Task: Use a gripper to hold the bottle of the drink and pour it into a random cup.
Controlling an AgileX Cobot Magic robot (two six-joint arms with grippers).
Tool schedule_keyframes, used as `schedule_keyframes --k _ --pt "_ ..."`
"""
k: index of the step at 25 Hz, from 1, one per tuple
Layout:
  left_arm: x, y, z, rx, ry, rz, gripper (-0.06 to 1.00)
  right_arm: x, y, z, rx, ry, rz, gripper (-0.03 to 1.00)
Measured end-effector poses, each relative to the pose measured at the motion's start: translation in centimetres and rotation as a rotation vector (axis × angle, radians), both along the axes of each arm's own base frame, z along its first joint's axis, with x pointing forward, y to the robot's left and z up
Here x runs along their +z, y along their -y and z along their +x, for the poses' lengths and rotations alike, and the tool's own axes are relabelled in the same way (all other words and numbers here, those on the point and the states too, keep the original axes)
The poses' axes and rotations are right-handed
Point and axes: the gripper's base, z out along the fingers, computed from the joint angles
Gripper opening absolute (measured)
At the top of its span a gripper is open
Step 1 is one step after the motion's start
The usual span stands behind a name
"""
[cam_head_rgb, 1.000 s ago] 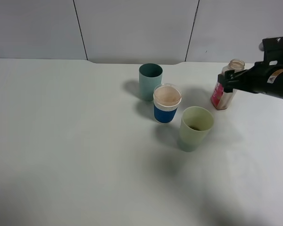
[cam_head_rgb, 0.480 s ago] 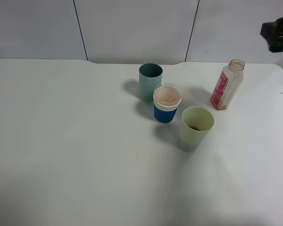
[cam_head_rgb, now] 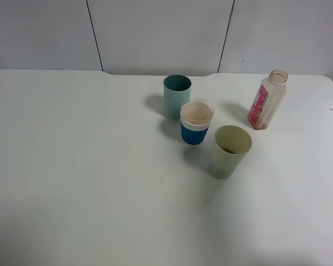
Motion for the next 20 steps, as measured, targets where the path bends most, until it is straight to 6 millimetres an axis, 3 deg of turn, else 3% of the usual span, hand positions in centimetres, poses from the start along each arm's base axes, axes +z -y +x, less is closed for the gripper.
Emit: schedule_keyframes --k 7,20 --pt "0.0 0.0 0.0 0.000 0.000 0.000 0.93 3.9 0.4 -4.7 -0.039 -0.005 -0.045 0.90" --pt "0.0 0.0 0.0 0.000 0.000 0.000 0.93 3.2 0.6 -12.8 -0.057 0.130 -0.025 0.90"
